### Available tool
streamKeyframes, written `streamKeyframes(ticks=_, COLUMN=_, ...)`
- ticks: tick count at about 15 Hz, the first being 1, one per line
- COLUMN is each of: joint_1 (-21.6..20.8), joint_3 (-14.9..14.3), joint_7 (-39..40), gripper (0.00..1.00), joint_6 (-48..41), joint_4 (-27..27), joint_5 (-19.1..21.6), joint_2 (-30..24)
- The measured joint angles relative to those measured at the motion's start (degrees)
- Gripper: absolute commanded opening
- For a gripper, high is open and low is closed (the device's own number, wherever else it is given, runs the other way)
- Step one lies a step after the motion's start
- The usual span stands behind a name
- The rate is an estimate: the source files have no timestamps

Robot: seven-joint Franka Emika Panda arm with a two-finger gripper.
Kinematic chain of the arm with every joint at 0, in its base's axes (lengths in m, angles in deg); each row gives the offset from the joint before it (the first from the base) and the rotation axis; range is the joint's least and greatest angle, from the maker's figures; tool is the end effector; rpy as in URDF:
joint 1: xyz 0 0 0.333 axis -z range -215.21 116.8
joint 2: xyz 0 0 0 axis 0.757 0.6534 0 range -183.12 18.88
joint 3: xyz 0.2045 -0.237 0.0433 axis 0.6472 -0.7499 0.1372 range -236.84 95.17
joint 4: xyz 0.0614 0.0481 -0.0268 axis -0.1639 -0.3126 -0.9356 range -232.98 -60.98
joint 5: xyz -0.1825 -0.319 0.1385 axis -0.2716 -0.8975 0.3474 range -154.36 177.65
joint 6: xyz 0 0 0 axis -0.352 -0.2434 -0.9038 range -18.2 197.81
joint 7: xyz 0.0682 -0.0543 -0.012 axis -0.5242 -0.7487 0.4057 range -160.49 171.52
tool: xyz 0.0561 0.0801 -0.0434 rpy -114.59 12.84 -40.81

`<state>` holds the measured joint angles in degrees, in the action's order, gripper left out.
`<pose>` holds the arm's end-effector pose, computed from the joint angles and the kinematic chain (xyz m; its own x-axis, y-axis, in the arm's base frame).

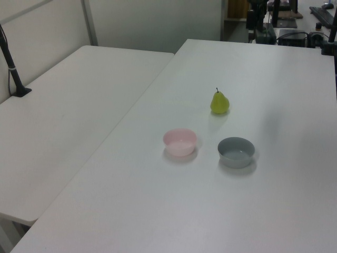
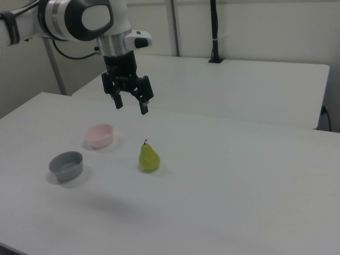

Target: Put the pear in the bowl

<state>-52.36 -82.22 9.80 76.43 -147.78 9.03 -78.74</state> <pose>0.5705 -0.0840 0.5909 0.9977 -0.0658 -0.0127 -0.0650 -0.9963 0.0562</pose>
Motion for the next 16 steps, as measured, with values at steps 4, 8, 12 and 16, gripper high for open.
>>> streamKeyframes(ticks=4, joint_1=-0.01, joint_3=0.0, joint_7=2.12, gripper=1.0, joint_6=-0.03, joint_4=0.0, joint_5=0.02, joint_2=0.0)
streamKeyframes(ticks=8, joint_1=-0.01, joint_3=-0.05, joint_7=4.72, gripper=1.0, joint_6=-0.42, joint_4=-0.01, joint_5=0.2, joint_2=0.0)
streamKeyframes(ticks=12, joint_1=-0.01, joint_3=-0.18, joint_7=5.61, gripper=1.0, joint_6=-0.51, joint_4=-0.02, joint_5=1.75, joint_2=0.0)
streamKeyframes(ticks=16, joint_1=-0.01, joint_3=-0.2, joint_7=5.71, gripper=1.0, joint_6=-0.51, joint_4=-0.03, joint_5=1.78, joint_2=0.0)
